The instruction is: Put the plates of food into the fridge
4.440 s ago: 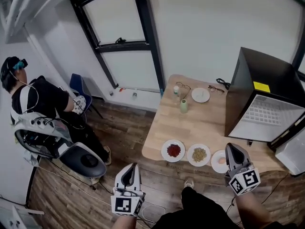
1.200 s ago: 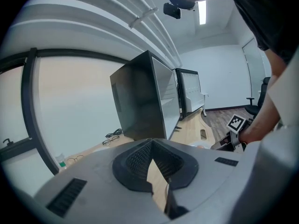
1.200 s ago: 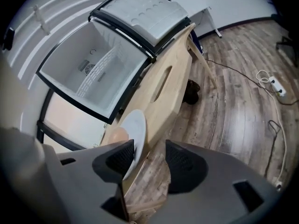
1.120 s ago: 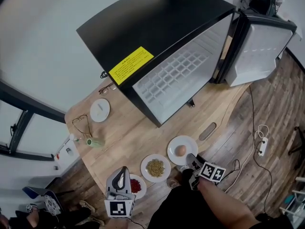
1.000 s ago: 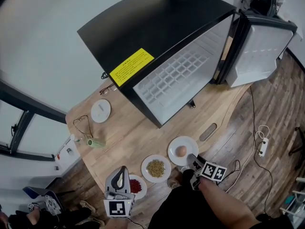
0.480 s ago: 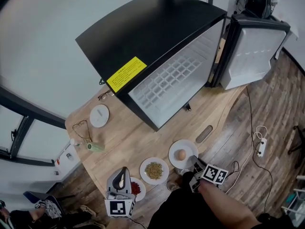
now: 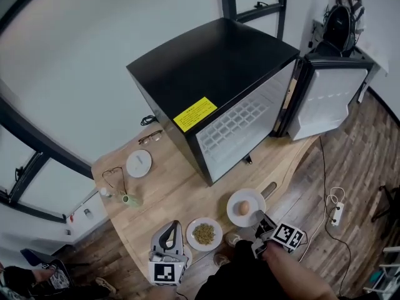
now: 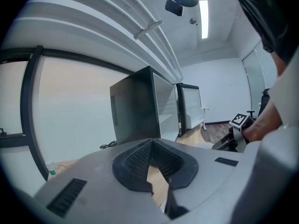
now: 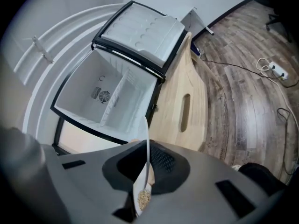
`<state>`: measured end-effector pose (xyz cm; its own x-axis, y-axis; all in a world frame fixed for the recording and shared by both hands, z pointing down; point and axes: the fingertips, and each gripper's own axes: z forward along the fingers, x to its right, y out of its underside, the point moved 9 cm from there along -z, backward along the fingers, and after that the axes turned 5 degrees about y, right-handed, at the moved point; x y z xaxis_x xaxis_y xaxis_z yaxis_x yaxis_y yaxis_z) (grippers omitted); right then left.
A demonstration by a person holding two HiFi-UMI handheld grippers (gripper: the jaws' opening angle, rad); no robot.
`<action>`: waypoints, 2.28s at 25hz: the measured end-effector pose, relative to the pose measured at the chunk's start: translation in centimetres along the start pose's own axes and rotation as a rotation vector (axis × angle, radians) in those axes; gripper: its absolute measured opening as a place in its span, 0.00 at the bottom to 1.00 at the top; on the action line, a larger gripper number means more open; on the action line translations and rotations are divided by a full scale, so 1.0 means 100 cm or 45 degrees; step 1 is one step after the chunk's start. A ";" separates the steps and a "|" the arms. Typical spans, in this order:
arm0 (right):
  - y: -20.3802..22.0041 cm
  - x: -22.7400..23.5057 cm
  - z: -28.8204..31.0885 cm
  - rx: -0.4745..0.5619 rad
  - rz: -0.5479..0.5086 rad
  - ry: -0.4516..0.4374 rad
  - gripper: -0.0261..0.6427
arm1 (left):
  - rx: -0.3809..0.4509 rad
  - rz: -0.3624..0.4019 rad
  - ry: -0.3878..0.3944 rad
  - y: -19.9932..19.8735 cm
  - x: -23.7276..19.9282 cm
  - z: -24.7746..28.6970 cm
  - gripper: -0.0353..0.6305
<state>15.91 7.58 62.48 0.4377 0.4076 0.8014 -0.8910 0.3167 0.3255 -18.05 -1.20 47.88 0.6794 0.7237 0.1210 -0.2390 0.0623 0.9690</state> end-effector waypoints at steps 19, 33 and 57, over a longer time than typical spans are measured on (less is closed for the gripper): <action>-0.119 -0.141 0.035 -0.031 -0.136 -0.329 0.08 | 0.137 -0.103 -0.216 -0.062 -0.014 0.033 0.06; -0.160 -0.200 0.121 -0.142 -0.274 -0.367 0.08 | 0.136 -0.108 -0.397 -0.082 -0.033 0.060 0.06; -0.164 -0.262 0.198 -0.196 -1.166 -0.101 0.26 | 0.041 -0.160 -0.672 -0.071 -0.020 0.032 0.06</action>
<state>16.62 -25.26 46.13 0.9473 -0.1154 0.2989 -0.1739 0.5983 0.7822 -15.49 -5.34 41.45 0.9595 0.2678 0.0878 -0.1180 0.0988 0.9881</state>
